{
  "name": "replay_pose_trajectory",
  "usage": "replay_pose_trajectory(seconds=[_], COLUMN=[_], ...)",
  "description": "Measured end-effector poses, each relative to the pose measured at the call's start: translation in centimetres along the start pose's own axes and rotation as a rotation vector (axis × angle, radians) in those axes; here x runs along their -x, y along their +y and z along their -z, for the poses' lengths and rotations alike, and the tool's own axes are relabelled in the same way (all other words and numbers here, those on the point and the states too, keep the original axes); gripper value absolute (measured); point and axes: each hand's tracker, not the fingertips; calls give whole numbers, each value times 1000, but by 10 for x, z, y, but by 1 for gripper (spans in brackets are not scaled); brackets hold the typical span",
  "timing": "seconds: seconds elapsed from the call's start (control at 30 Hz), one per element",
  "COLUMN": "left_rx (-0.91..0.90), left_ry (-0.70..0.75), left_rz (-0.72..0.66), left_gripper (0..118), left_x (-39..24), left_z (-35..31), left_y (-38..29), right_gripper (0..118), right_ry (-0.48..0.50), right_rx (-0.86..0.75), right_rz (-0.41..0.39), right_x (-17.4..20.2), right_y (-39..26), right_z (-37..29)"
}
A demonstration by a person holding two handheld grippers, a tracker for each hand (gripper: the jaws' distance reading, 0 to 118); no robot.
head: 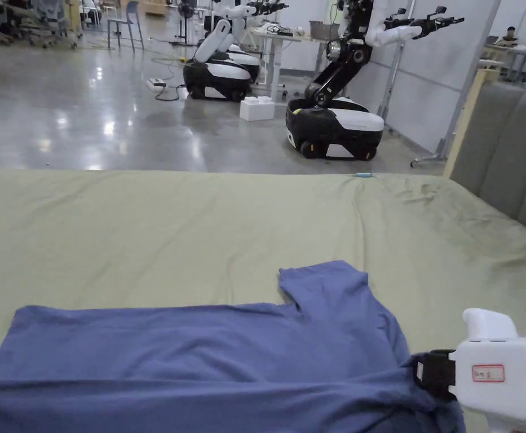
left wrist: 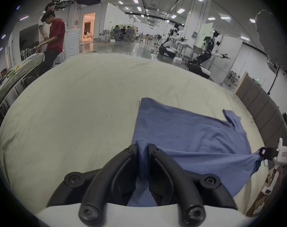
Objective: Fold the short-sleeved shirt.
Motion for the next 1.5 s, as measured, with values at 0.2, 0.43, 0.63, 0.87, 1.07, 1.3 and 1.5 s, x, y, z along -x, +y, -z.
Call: replay_pose_trajectory(seconds=[0.2,0.43,0.63,0.87,1.07,1.3,1.5], left_rx=[114,105,-7,87,19,245,174], left_ry=[65,-89,-100,-164,-121,-145,-215], left_rz=[23,50,147,-178,-181,-150,-157], left_gripper=[13,72,62,0,29,80,9], left_x=[1,3,9,46,63,49,37], left_z=[47,30,-76,-115,-78,-18,-52], left_y=[-19,-34,-46,-101,-81,-84,-84], right_gripper=[16,66,69,3,3,3,10], right_ry=[-34,88,22,-30,34,37,-38], right_rx=[94,-29,-211,-23,31,43,8], right_rz=[54,68,-8,-53,7,-26,-61], right_x=[-7,-17,-23,-16,-9,-1,-2], right_y=[-8,-8,-45,-138,-153,-140,-116], right_z=[62,31,-74,-104,-106,-106,-92])
